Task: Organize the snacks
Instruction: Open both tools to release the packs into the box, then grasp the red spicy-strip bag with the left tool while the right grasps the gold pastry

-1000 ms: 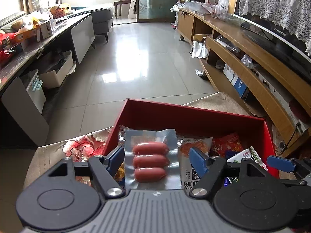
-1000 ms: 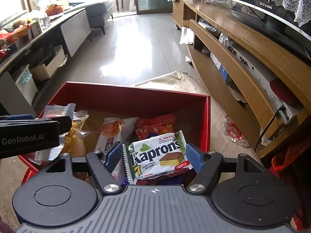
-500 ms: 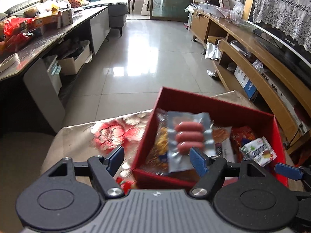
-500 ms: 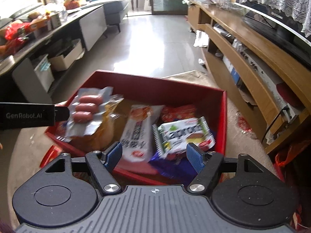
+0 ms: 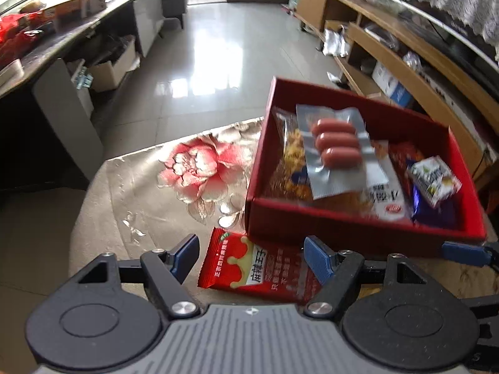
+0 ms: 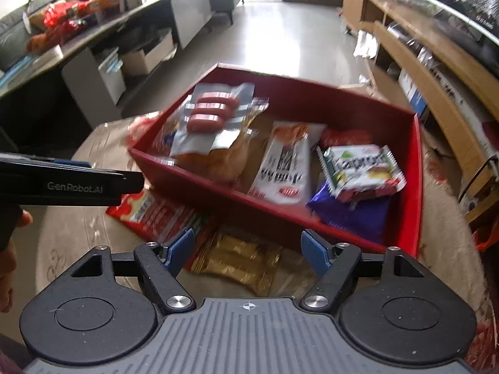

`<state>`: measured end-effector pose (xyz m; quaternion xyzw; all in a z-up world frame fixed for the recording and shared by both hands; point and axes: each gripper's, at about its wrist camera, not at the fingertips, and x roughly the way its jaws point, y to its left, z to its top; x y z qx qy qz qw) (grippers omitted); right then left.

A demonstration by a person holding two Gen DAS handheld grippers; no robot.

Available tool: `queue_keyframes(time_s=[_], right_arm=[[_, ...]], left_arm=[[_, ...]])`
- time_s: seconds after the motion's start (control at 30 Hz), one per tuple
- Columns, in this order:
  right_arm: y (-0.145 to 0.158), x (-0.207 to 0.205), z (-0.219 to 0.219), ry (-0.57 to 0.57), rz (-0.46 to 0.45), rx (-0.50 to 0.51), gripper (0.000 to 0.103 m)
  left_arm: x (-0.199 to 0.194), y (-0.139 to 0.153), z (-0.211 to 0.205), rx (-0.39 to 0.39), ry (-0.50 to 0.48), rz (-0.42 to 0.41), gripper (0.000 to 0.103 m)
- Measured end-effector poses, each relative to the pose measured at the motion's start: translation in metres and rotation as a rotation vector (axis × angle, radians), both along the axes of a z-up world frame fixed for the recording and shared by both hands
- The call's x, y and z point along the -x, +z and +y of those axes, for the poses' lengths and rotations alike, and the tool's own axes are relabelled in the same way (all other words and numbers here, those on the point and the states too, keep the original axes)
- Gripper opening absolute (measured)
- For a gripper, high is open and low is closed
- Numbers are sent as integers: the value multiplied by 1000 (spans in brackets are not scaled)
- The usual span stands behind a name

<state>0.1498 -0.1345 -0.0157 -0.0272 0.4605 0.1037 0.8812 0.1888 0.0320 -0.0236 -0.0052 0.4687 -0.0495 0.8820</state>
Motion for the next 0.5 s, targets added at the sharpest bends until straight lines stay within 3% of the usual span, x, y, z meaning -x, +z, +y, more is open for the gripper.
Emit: queue_keyframes(time_s=[0.3,0.5], right_arm=[[-13,-2,-10,25,78,-36,84],[-26,-10,12,92,116,8,84]], left_arm=[[-12,-22,-6,-64,-161,-2,71],[-23,-29,-10,-61,-212,4,71]])
